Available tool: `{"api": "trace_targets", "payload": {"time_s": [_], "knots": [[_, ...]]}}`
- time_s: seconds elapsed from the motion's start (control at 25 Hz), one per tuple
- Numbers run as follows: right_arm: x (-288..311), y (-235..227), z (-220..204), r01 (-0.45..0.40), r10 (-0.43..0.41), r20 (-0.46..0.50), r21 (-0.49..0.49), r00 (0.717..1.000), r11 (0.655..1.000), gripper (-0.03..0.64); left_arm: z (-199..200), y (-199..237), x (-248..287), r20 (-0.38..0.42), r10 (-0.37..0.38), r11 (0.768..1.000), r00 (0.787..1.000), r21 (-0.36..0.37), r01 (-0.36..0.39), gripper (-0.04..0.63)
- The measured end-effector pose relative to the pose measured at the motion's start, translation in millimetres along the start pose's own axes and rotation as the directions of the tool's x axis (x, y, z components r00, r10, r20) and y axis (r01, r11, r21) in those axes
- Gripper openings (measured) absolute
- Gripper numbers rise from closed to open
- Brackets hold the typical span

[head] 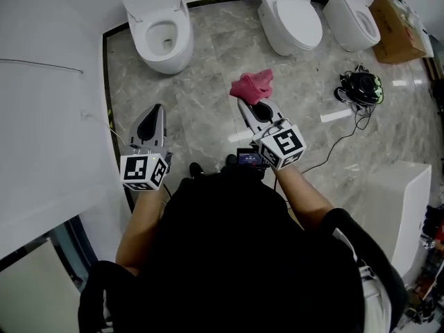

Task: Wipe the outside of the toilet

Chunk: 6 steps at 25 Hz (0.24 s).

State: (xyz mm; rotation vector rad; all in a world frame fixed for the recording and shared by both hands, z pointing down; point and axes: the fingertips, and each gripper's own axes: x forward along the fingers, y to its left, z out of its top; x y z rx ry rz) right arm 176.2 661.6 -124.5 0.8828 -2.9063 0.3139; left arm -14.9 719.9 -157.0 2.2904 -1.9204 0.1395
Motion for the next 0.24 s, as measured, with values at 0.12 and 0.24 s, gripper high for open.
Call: {"api": "trace_targets", "payload": {"time_s": [0.12,0.24], "knots": [[0,4,13,-0.006,0.006,0.003,-0.01,1.0,1.0,0.048,18,-4,0,0.023,-0.017,1.0,1.0,0.018,0.016,0.018],[3,10,34,-0.027,0.028,0.02,-0.018,0.999,0.999,0.048,35,-3,-2,0.032,-0.006,1.0,0.999,0.006,0.006,0.018]]}}
